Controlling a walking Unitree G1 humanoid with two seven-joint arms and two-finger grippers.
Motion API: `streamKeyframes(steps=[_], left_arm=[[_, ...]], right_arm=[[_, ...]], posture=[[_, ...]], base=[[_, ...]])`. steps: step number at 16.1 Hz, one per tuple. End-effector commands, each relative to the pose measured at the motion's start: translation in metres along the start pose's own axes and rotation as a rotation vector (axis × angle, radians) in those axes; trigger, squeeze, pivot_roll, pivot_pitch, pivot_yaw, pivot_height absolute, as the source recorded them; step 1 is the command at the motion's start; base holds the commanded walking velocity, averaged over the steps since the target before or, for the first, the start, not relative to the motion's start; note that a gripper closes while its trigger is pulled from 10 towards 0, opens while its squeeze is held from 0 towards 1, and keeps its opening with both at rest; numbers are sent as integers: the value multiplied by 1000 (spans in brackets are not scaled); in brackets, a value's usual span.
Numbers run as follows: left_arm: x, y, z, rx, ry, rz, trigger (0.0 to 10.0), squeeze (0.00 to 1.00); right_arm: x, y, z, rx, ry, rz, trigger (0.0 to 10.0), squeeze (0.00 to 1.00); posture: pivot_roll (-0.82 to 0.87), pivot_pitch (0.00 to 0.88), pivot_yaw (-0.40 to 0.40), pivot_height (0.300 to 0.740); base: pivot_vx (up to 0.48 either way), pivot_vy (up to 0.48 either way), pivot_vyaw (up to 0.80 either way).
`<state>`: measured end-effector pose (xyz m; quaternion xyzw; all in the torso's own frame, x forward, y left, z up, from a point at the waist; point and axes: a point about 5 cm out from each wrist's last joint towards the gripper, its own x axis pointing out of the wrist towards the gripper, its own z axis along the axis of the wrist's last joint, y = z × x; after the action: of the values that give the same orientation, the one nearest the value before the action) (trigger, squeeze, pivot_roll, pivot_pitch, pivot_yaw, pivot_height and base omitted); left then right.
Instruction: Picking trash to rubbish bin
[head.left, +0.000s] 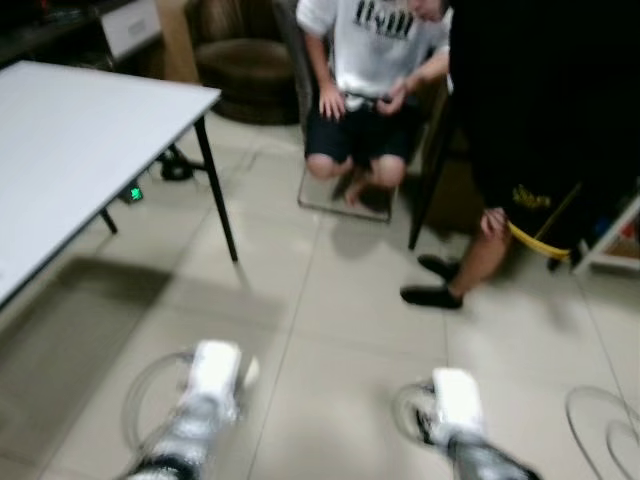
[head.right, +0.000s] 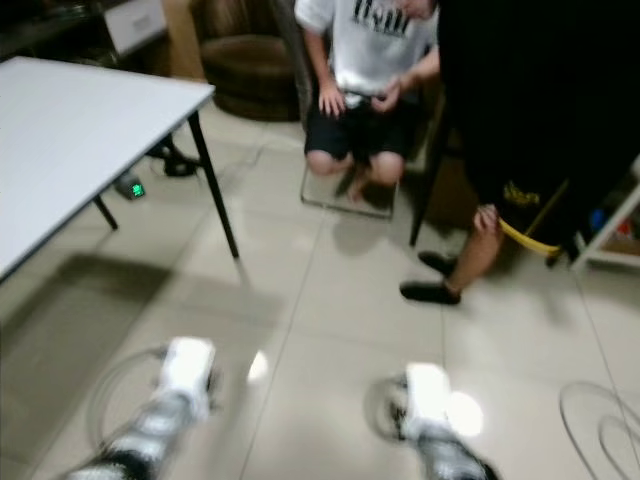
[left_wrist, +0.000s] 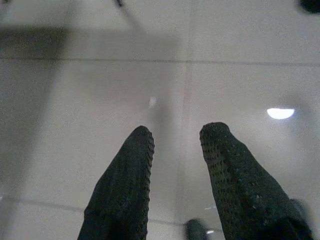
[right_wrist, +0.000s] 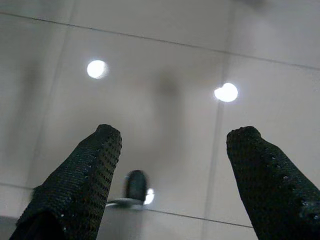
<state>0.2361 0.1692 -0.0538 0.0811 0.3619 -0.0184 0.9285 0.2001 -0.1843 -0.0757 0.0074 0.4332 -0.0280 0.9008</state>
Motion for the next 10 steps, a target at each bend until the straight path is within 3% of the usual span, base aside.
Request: streamKeyframes(steps=[1,10], left_arm=[[0,15,1,17,2,33,10000,0],[0,14,1,12,0,34,10000,0]], right_arm=[[2,11,5,12,-12,21,10000,0],[2,10,6,7,-12,21,10000,0]], posture=[[40,14,-21,740],[40,17,-27,740]], base=[[371,0,0],[371,0,0]])
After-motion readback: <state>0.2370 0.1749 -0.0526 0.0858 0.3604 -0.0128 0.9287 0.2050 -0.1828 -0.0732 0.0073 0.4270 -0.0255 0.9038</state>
